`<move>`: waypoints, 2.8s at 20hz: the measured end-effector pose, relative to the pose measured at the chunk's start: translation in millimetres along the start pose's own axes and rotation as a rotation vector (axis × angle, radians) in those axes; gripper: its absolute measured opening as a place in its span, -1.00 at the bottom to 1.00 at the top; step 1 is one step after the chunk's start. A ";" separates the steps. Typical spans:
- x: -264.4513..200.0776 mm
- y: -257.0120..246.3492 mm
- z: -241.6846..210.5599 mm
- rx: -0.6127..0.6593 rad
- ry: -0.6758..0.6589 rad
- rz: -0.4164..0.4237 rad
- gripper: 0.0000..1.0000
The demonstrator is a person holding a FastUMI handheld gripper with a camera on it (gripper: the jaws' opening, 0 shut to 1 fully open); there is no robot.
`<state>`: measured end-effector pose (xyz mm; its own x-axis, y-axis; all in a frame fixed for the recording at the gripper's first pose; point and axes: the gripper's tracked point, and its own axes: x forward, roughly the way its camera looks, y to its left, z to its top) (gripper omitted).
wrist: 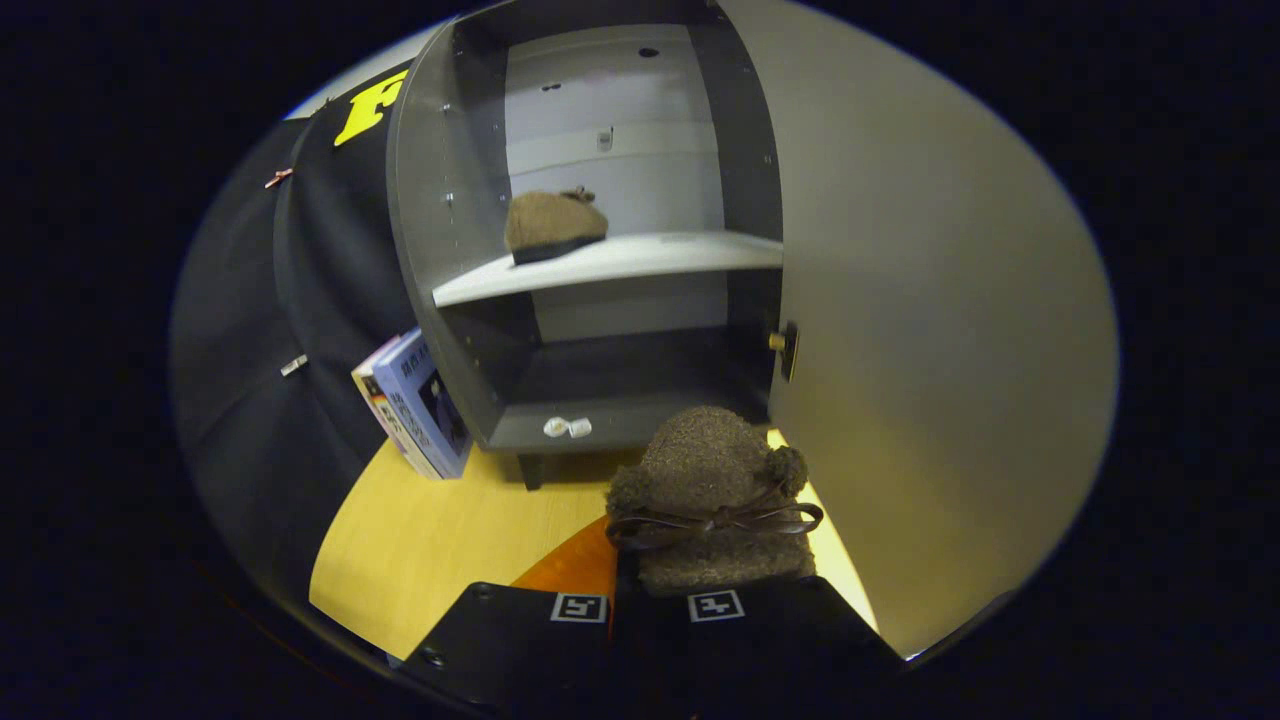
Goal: Open the shoe cabinet door, grab the shoes and put them into the shoe cabinet, then close the shoe cabinet door.
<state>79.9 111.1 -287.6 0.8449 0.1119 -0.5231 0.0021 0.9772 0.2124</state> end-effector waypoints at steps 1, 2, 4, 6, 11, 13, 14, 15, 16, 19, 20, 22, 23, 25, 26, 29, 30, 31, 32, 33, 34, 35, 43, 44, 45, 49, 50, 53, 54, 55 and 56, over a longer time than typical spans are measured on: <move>-1.8 1.0 22.6 -0.010 -0.018 0.002 -0.71; -1.2 3.1 43.9 -0.009 -0.034 0.007 -0.71; -2.0 10.0 90.0 0.004 -0.067 0.027 -0.70; 4.7 14.9 131.9 -0.011 -0.098 0.043 -0.70; 44.2 28.1 214.5 -0.084 -0.190 0.044 -0.71; 64.1 26.8 235.2 -0.110 -0.191 0.029 -0.71; 78.0 29.7 238.9 -0.116 -0.182 0.028 -0.71; 90.8 30.9 244.5 -0.108 -0.175 0.029 -0.71; 103.8 30.9 248.6 -0.099 -0.164 0.028 -0.71; 143.3 29.4 254.5 -0.095 -0.130 0.020 -0.71; 157.5 25.0 254.6 -0.114 -0.119 0.000 -0.71; 183.3 20.6 250.2 -0.136 -0.088 -0.017 -0.70; 197.4 17.8 247.5 -0.147 -0.071 -0.023 -0.71; 221.0 12.2 241.3 -0.158 -0.046 -0.035 -0.71; 231.4 10.8 238.0 -0.162 -0.034 -0.038 -0.71; 260.4 4.2 234.3 -0.159 -0.019 -0.047 -0.71; 268.8 1.4 234.6 -0.157 -0.010 -0.050 -0.70; 274.8 0.1 232.9 -0.143 0.009 -0.048 -0.70; 280.9 -0.3 232.9 -0.123 0.017 -0.048 -0.70; 284.7 -1.3 236.1 -0.108 0.011 -0.059 -0.70; 290.2 -3.0 238.9 -0.101 0.003 -0.075 -0.71; 294.0 -4.3 240.9 -0.100 0.007 -0.086 -0.70; 296.4 2.0 227.1 -0.132 0.097 -0.087 -0.31; 291.5 5.1 226.8 -0.129 0.104 -0.077 -0.14; 287.6 6.7 225.1 -0.126 0.114 -0.068 0.04; 272.4 6.9 227.5 -0.115 0.124 -0.060 0.53; 267.7 7.0 229.0 -0.103 0.126 -0.053 0.66; 251.5 3.8 236.7 -0.066 0.119 -0.050 0.90; 244.5 2.3 238.9 -0.055 0.118 -0.050 0.91; 237.6 0.1 241.4 -0.051 0.114 -0.053 0.93; 231.0 -2.2 243.5 -0.051 0.109 -0.058 0.93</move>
<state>405.4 90.8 -207.9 0.7807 0.0713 -0.6208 0.0197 0.9902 0.1385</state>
